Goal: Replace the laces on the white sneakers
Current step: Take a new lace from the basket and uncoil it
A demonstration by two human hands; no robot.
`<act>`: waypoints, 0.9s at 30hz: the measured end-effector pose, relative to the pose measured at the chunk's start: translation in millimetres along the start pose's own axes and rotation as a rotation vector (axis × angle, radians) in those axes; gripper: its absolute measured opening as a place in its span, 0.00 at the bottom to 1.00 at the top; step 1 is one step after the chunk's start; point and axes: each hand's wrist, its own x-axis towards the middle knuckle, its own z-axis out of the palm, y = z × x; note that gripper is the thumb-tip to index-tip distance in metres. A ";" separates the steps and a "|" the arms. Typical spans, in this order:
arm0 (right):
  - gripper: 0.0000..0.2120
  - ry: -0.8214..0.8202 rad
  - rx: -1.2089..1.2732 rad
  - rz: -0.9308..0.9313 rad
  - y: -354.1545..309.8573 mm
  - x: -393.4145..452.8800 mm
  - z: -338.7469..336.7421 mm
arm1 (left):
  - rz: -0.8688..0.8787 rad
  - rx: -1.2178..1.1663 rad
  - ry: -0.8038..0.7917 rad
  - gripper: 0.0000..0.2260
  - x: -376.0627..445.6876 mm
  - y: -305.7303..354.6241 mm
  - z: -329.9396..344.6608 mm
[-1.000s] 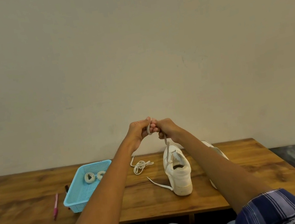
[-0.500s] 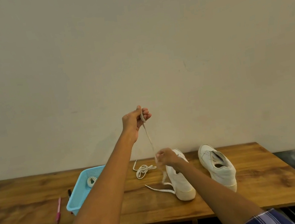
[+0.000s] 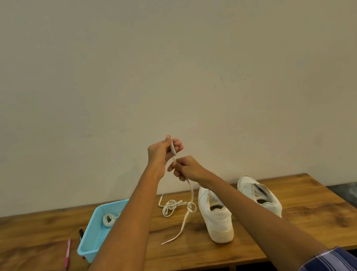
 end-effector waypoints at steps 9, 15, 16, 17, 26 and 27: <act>0.18 0.014 0.024 -0.072 -35.9 -2.6 -17.2 | 0.086 0.299 -0.025 0.12 3.0 -5.5 -15.7; 0.18 0.145 0.189 0.049 -34.5 0.0 -21.4 | 0.090 0.347 -0.088 0.12 3.4 -13.3 -12.7; 0.18 0.162 0.198 0.062 -34.1 0.6 -22.2 | 0.072 0.335 -0.103 0.12 3.1 -16.0 -13.0; 0.18 0.176 0.206 0.073 -33.7 1.1 -22.9 | 0.050 0.312 -0.122 0.11 3.0 -19.5 -13.4; 0.16 0.293 0.246 0.164 -28.0 7.8 -32.5 | -0.116 0.255 -0.262 0.12 -5.8 -34.0 -18.8; 0.16 0.304 0.258 0.175 -26.8 9.0 -32.8 | -0.118 0.247 -0.275 0.12 -6.6 -32.2 -17.0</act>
